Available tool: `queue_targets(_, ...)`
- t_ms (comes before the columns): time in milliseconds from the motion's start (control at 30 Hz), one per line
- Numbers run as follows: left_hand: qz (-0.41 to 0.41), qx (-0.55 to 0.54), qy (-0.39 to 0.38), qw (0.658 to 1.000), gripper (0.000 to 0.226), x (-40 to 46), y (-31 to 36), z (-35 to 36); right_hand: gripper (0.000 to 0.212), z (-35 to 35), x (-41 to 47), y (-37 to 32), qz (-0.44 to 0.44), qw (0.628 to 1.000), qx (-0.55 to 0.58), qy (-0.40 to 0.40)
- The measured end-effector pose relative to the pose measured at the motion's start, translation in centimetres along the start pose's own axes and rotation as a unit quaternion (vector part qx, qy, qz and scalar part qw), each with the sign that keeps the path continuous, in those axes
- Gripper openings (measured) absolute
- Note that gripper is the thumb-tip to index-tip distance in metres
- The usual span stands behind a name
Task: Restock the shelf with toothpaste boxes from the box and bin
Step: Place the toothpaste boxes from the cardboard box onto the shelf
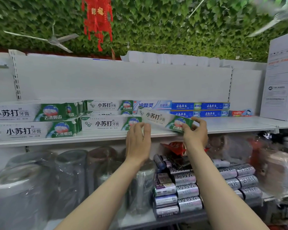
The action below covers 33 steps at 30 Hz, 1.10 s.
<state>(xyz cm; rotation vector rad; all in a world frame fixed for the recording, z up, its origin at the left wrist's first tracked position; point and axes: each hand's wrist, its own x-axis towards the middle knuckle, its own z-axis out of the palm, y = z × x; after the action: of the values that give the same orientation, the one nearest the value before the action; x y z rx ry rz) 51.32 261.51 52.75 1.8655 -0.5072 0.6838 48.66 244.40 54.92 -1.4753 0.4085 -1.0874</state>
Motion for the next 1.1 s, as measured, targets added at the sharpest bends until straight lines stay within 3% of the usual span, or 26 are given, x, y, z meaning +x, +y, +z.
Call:
queue_targets(167, -0.002, 0.006, 0.037, 0.999, 0.054, 0.1, -0.4, -1.3, 0.04, -0.7, -0.3, -0.9, -0.005, 0.988, 0.157, 0.01)
queue_targets(300, 0.004, 0.014, 0.127, 0.992, 0.055, 0.3, -1.0, -2.8, 0.052, -0.3, -1.4, -2.6, -0.017, 0.965, 0.246, -0.083)
queue_targets(467, 0.006, 0.074, 0.229, 0.971, 0.066, -0.1, -2.4, -5.2, 0.061, 2.4, -3.2, -2.8, -0.015, 0.955, 0.195, -0.223)
queue_targets(667, -0.025, 0.18, 0.234, 0.955, 0.068, -0.4, -6.5, -7.8, 0.068, 6.9, -4.0, -1.9, -0.015, 0.947, 0.132, -0.291)
queue_targets(833, -0.022, 0.223, 0.206, 0.953, 0.073, -0.6, -7.6, -8.8, 0.073, 9.4, -4.0, -1.3, -0.103, 0.954, -0.059, -0.274)
queue_targets(933, -0.013, 0.228, 0.208, 0.951, 0.071, -0.8, -7.7, -9.2, 0.073, 10.0, -4.6, -0.8, -0.144, 0.965, -0.07, -0.208)
queue_targets(1000, -0.012, 0.242, 0.203, 0.949, 0.069, -0.9, -7.9, -9.4, 0.058, 10.0, -5.4, -0.4, -0.162, 0.975, -0.056, -0.138)
queue_targets(1100, -0.013, 0.259, 0.194, 0.946, 0.069, -0.8, -7.8, -9.5, 0.043, 10.0, -6.9, 0.2, -0.205, 0.97, -0.054, -0.122)
